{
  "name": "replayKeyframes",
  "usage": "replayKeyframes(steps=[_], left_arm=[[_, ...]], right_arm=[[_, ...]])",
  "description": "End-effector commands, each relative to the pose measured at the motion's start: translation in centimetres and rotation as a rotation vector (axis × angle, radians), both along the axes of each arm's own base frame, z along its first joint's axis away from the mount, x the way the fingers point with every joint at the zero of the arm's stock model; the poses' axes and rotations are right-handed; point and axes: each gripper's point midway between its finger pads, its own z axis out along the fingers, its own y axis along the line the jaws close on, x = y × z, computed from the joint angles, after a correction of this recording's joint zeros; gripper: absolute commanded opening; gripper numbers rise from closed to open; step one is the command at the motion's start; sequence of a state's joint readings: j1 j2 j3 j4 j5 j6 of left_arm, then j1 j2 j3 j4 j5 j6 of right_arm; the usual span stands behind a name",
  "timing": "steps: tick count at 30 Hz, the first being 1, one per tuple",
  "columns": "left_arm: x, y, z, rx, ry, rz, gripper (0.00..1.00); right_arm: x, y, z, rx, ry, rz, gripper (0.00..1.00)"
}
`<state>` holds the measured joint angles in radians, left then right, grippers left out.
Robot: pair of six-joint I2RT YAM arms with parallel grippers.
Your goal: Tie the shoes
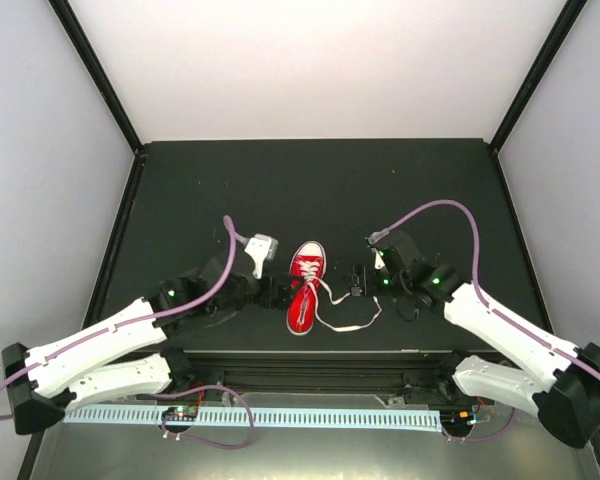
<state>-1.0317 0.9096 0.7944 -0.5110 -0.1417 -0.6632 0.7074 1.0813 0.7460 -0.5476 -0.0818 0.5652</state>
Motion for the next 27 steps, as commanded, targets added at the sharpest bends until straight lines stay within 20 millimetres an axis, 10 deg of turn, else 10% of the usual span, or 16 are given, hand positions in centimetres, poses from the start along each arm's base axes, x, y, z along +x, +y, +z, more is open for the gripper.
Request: replayKeyframes(steps=[1, 14, 27], left_arm=[[0.8, 1.5, 0.8, 0.030, 0.040, -0.038, 0.99], [0.2, 1.9, -2.5, 0.044, 0.188, -0.025, 0.99], [0.6, 2.2, -2.5, 0.051, 0.186, -0.008, 0.99]], right_arm=[[-1.1, -4.4, -1.5, -0.144, 0.027, -0.141, 0.89], [-2.1, -5.4, -8.3, -0.242, 0.155, -0.177, 0.63], [-0.1, -5.8, -9.5, -0.371, 0.099, -0.143, 0.40]])
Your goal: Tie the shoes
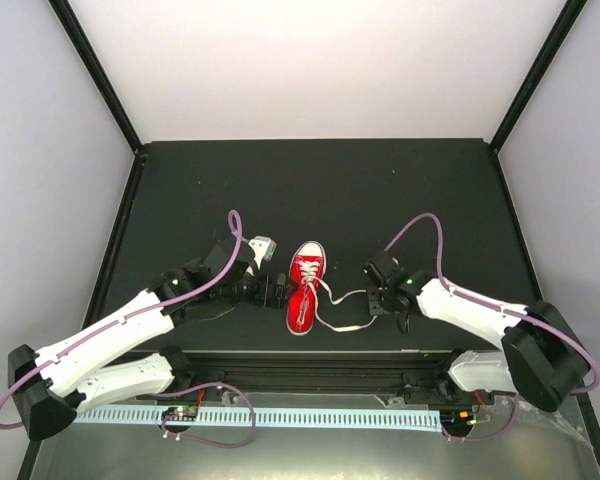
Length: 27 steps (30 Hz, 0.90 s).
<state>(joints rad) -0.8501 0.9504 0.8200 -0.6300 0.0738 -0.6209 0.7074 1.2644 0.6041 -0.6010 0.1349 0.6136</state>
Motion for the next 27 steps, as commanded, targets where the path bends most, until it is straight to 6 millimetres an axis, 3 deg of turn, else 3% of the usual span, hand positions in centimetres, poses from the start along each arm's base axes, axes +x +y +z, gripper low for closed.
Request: replayKeyframes(steps=[1, 15, 21, 24, 27], left_arm=[[-0.1, 0.3, -0.1, 0.005, 0.023, 0.006, 0.99], [-0.5, 0.1, -0.2, 0.014, 0.055, -0.006, 0.99], [-0.3, 0.4, 0.1, 0.037, 0.052, 0.006, 0.99], [0.4, 1.4, 0.7, 0.056, 0.006, 0.047, 0.99], [1.3, 3.1, 1.1, 0.068, -0.066, 0.102, 0.99]], right_arm=[[2.0, 1.0, 0.8, -0.001, -0.077, 0.022, 0.40], [2.7, 1.9, -1.6, -0.023, -0.026, 0.039, 0.24], [2.3, 1.7, -2.0, -0.005, -0.003, 0.017, 0.02], [3.1, 1.8, 0.0, -0.005, -0.049, 0.031, 0.02], [4.9, 2.6, 4.9, 0.009, -0.154, 0.078, 0.02]])
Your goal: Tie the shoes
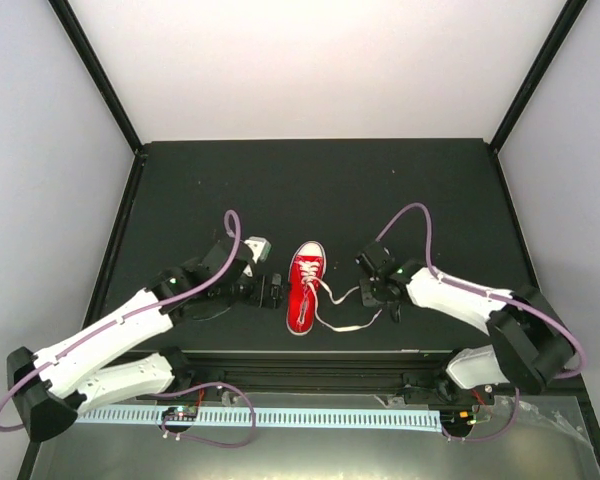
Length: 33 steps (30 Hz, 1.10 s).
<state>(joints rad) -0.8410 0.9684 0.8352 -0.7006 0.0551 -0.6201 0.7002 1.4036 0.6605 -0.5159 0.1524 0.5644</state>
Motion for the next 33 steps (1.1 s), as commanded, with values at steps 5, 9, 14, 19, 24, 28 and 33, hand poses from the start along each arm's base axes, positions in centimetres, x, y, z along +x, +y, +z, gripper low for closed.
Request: replayKeyframes(steps=[5, 9, 14, 19, 24, 28, 33], left_arm=[[2.2, 5.3, 2.8, -0.010, -0.157, 0.155, 0.99], [1.9, 5.4, 4.0, -0.072, -0.206, 0.115, 0.99], [1.7, 5.5, 3.8, -0.079, -0.201, 0.105, 0.99], [1.4, 6.1, 3.0, -0.079, -0.183, 0.134, 0.99], [0.9, 6.0, 1.2, -0.099, -0.131, 0.145, 0.99], [0.9, 5.2, -0.1, -0.144, -0.083, 0.152, 0.99], [1.7, 4.9, -0.8, -0.198, -0.057, 0.215, 0.99]], right_arm=[[6.6, 5.8, 17.0, 0.164, -0.322, 0.178, 0.02], [8.5, 11.7, 22.6, 0.323, -0.345, 0.301, 0.02], [8.1, 20.6, 24.1, 0.453, -0.286, 0.440, 0.02], [6.8, 23.8, 21.7, 0.481, -0.211, 0.441, 0.62], [6.6, 19.5, 21.9, 0.380, -0.278, 0.347, 0.82], [5.5, 13.5, 21.5, 0.274, -0.341, 0.211, 0.83], [1.6, 5.5, 16.0, 0.179, -0.275, 0.014, 0.83]])
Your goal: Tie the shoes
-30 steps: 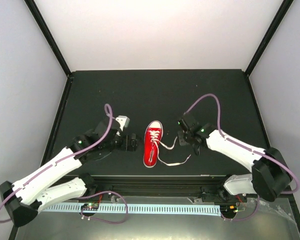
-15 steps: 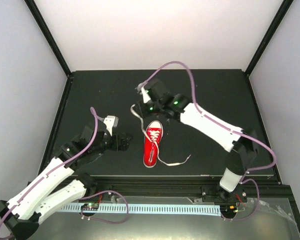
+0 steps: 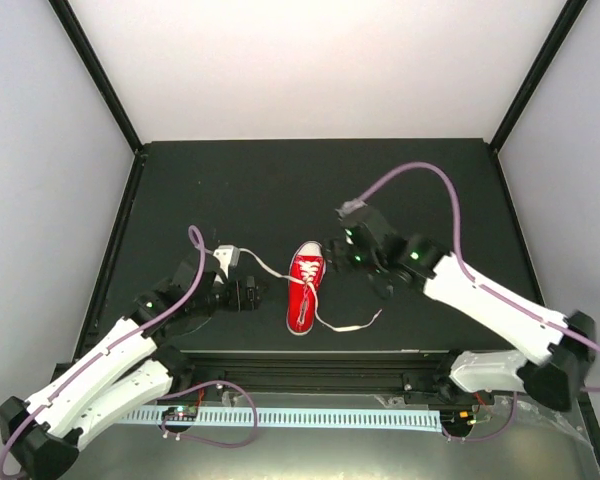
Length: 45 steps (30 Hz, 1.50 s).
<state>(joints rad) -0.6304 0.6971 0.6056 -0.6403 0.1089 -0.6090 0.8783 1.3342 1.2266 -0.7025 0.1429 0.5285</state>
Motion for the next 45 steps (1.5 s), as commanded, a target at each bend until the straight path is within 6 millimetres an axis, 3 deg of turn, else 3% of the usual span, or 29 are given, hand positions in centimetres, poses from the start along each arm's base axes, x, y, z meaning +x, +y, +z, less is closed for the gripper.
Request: replayKeyframes(steps=[1, 5, 8, 12, 18, 25, 33, 38, 40, 42, 45], left_arm=[[1.2, -0.9, 1.0, -0.117, -0.002, 0.063, 0.99], [1.6, -0.8, -0.3, -0.135, 0.038, 0.111, 0.99], [1.7, -0.6, -1.2, -0.128, 0.065, 0.135, 0.99], [1.7, -0.3, -1.8, -0.115, 0.084, 0.145, 0.99], [1.4, 0.6, -3.2, -0.077, 0.120, 0.170, 0.99], [1.8, 2.6, -4.9, 0.002, 0.160, 0.226, 0.99], [3.0, 4.5, -5.2, 0.066, 0.164, 0.267, 0.99], [3.6, 5.4, -5.3, 0.093, 0.160, 0.280, 0.99], [4.1, 6.0, -5.2, 0.117, 0.156, 0.292, 0.99], [4.7, 6.4, -4.8, 0.139, 0.146, 0.302, 0.99], [5.7, 6.7, -4.6, 0.170, 0.141, 0.303, 0.97]], right_arm=[[-2.7, -7.3, -5.9, -0.098, 0.091, -0.226, 0.82], [-6.1, -9.5, -10.8, -0.046, 0.221, -0.293, 0.80], [-7.5, -9.6, -13.4, 0.011, 0.293, -0.323, 0.73], [-8.1, -9.5, -16.0, 0.025, 0.347, -0.346, 0.64], [-8.3, -9.9, -18.3, -0.047, 0.389, -0.374, 0.54], [-8.7, -11.1, -19.5, -0.090, 0.403, -0.419, 0.51], [-9.0, -11.4, -21.0, -0.127, 0.426, -0.431, 0.48], [-8.9, -11.0, -22.0, -0.138, 0.440, -0.416, 0.28], [-8.7, -10.7, -22.0, -0.138, 0.437, -0.408, 0.13], [-7.9, -10.4, -21.0, -0.134, 0.404, -0.404, 0.04], [-5.7, -10.3, -17.6, -0.142, 0.288, -0.408, 0.02]])
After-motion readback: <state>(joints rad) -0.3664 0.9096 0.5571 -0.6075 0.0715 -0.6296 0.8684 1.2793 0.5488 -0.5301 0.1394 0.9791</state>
